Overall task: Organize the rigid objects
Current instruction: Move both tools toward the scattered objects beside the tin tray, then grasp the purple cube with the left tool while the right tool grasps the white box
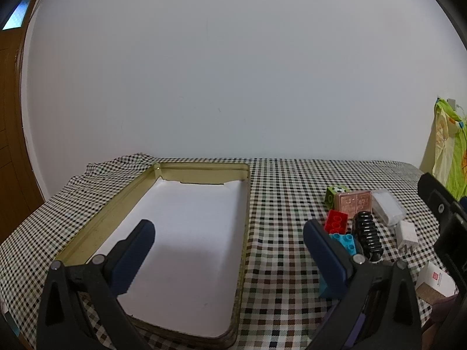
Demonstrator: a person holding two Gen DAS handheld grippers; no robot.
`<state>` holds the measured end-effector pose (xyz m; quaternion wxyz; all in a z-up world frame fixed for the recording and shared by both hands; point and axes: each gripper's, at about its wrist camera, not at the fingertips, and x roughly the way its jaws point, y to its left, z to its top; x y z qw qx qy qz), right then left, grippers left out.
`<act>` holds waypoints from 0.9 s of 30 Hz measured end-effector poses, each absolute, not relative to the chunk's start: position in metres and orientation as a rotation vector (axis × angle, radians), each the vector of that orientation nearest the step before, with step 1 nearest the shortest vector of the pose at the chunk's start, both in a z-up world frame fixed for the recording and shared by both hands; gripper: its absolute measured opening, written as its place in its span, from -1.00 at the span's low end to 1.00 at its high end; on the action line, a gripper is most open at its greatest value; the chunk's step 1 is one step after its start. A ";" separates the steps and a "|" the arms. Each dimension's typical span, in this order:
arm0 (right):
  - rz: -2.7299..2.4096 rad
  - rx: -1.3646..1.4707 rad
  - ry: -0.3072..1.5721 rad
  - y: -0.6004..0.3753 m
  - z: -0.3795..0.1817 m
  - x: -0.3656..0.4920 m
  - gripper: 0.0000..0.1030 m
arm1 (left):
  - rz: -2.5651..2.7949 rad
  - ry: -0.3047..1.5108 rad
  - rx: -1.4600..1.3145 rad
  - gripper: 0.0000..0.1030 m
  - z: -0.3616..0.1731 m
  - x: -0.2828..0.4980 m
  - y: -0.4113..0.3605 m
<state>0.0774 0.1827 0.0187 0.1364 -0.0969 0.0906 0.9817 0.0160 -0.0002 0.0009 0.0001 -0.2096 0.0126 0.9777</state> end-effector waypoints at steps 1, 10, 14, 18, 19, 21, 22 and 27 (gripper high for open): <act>2.843 -0.282 0.266 0.183 0.018 0.077 0.99 | 3.065 0.046 -0.667 1.00 0.000 0.016 0.001; 2.852 -0.341 0.324 0.201 0.029 0.101 0.99 | 3.022 0.146 -0.684 0.99 0.000 0.027 0.014; 2.836 -0.393 0.245 0.221 0.037 0.118 0.99 | 2.960 0.223 -0.634 0.99 0.007 0.044 0.022; 2.795 -0.524 0.246 0.254 0.025 0.138 0.99 | 2.889 0.261 -0.643 0.99 0.008 0.057 0.027; 2.780 -0.564 0.259 0.262 0.018 0.144 0.99 | 2.862 0.258 -0.662 0.99 0.007 0.058 0.030; 2.772 -0.609 0.280 0.270 0.006 0.156 0.99 | 2.825 0.256 -0.699 0.99 0.003 0.060 0.034; 2.767 -0.622 0.280 0.275 0.003 0.159 0.99 | 2.810 0.256 -0.715 0.99 0.002 0.063 0.036; 2.763 -0.728 0.315 0.290 -0.011 0.161 0.67 | 2.682 0.217 -0.832 0.93 -0.012 0.071 0.047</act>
